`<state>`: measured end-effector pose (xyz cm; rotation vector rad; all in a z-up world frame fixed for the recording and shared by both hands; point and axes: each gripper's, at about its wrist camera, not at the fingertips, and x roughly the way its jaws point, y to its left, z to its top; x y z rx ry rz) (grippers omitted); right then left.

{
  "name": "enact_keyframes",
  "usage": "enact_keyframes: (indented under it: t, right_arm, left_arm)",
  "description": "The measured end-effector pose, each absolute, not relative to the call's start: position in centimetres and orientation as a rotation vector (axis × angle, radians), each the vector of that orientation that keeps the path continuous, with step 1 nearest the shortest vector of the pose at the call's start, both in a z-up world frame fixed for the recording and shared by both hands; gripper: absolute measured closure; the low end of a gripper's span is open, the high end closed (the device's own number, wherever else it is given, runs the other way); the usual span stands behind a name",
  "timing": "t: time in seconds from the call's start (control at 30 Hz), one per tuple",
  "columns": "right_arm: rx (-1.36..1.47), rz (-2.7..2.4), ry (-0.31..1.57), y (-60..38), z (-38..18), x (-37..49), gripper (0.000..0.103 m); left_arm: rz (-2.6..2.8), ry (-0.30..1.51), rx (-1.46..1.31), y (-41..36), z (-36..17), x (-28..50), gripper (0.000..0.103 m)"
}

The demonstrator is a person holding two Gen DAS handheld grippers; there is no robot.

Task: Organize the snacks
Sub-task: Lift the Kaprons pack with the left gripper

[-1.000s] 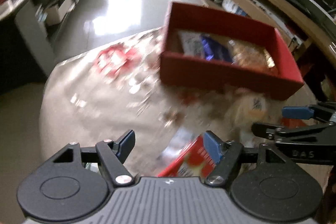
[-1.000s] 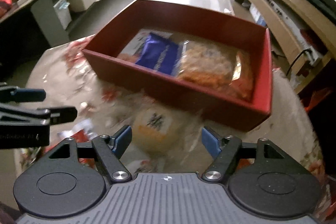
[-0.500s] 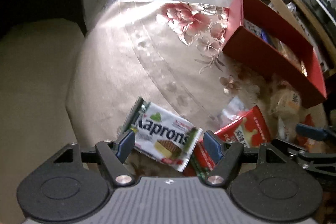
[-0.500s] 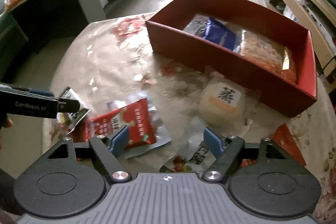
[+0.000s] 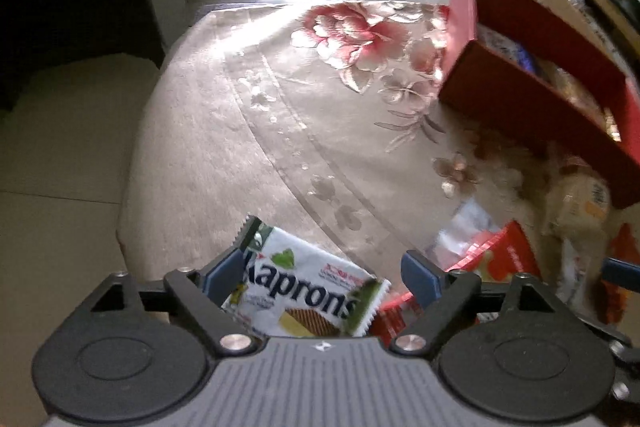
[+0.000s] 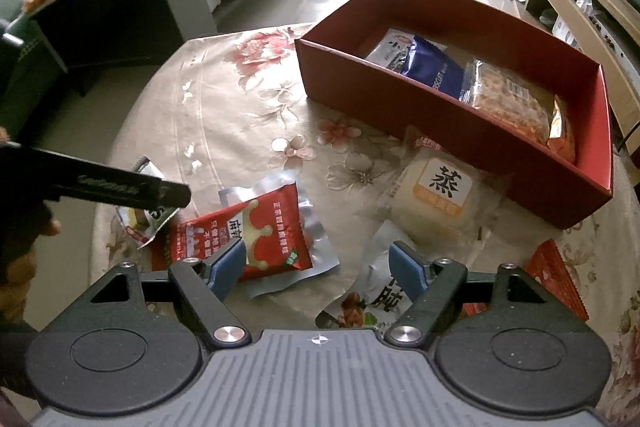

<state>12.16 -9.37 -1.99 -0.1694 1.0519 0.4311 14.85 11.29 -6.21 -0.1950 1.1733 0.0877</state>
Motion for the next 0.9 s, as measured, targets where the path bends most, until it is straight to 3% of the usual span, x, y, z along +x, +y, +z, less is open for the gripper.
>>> enact_keyframes:
  t: [0.37,0.67,0.73,0.77,0.9]
  right_arm:
    - [-0.168,0.449,1.045,-9.0,-1.7,12.0,0.018]
    - [-0.172,0.47,1.025,-8.4,-0.9,11.7,0.018]
    - [-0.175,0.475,1.018,-8.3,-0.6,11.5,0.018]
    - [-0.177,0.476,1.016,-8.2,-0.5,11.4,0.018]
    - [-0.179,0.465,1.018,-8.6,-0.5,11.5,0.018]
  left_arm:
    - [0.028,1.151,-0.293,11.4,-3.6,13.3,0.013]
    - [0.201,1.18,-0.42,11.7,-5.2,12.7,0.014]
    - [0.244,1.177,-0.395,11.1,-5.7,13.1,0.022]
    - [0.245,1.195,-0.382,10.8,-6.1,13.3,0.034]
    - [0.178,1.172,-0.3,8.7,-6.0,13.6,0.04]
